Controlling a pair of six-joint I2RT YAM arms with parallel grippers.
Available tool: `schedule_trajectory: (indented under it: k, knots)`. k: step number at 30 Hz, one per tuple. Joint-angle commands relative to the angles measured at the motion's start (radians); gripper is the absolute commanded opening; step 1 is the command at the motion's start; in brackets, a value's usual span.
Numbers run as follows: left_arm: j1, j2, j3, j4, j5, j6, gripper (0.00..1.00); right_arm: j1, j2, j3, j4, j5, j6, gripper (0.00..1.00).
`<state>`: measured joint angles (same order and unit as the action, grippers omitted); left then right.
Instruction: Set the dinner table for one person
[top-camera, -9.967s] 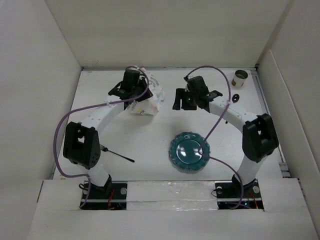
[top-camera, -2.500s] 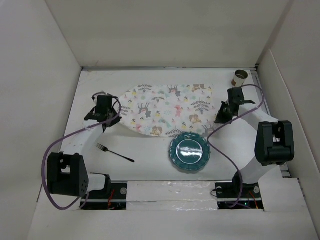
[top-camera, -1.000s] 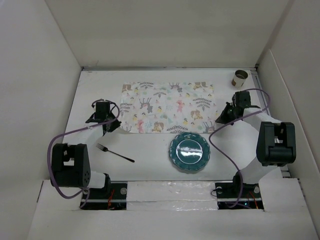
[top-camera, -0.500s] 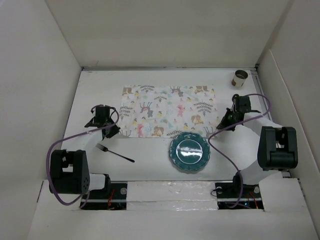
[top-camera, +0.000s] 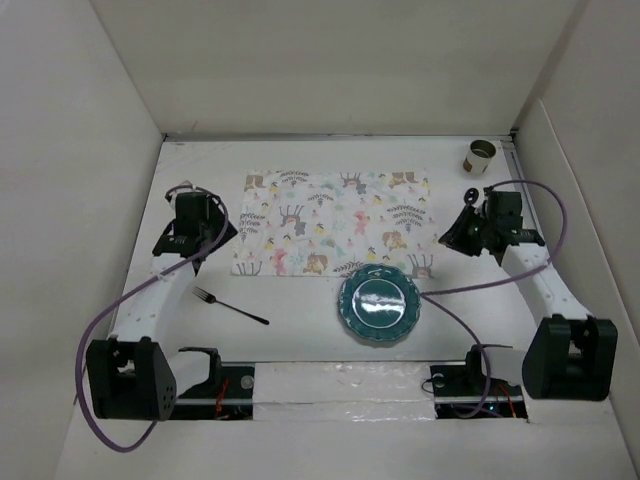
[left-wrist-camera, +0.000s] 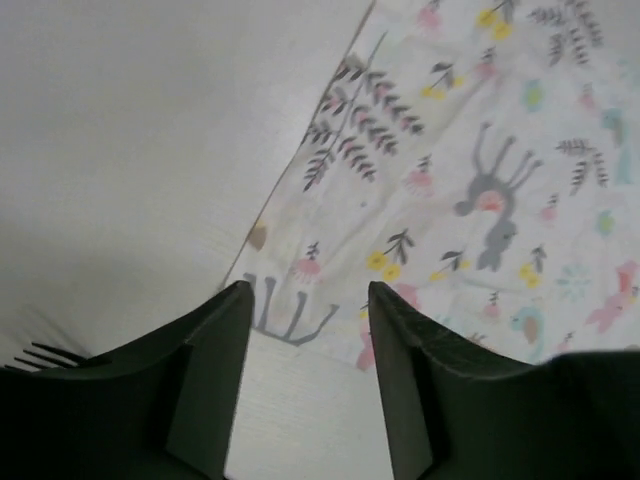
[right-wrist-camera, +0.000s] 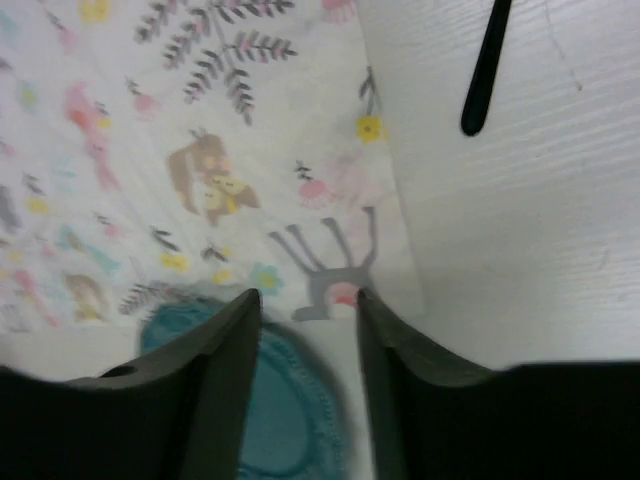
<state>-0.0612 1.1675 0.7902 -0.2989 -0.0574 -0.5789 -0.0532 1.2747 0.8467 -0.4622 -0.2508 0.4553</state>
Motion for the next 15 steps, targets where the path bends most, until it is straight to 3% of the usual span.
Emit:
schedule_trajectory:
  k: [1,2,3,4,5,6,8,9,12,15]
  knots:
    - [-0.037,-0.078,0.092,-0.016,0.004,0.027,0.45,-0.005,-0.121,-0.068,-0.068,-0.079,0.011,0.26]
    - [-0.057,-0.083,0.113,-0.013,0.02,0.039,0.23,-0.005,-0.145,-0.093,-0.094,-0.099,0.008,0.08]
    - [-0.071,-0.101,0.119,-0.003,0.048,0.042,0.12,-0.005,-0.185,-0.121,-0.105,-0.123,0.005,0.0]
    - [-0.071,-0.112,0.121,0.013,0.139,0.044,0.02,-0.005,-0.204,-0.174,-0.116,-0.158,-0.001,0.0]
    - [-0.071,-0.124,0.118,0.056,0.181,0.042,0.0,-0.005,-0.221,-0.201,-0.133,-0.169,-0.001,0.0]
    - [-0.071,-0.14,0.115,0.078,0.211,0.039,0.0,-0.005,-0.251,-0.224,-0.121,-0.194,0.002,0.05]
    - [-0.071,-0.144,0.13,0.122,0.293,0.036,0.0,0.042,-0.274,-0.253,-0.084,-0.234,0.051,0.32]
    - [-0.071,-0.137,0.141,0.129,0.316,0.042,0.0,0.052,-0.268,-0.258,-0.084,-0.225,0.065,0.53]
    - [-0.071,-0.109,0.187,0.174,0.381,0.06,0.07,0.052,-0.23,-0.302,-0.072,-0.222,0.06,0.65]
    - [-0.071,-0.068,0.239,0.198,0.428,0.091,0.22,0.061,-0.167,-0.36,0.017,-0.292,0.059,0.65]
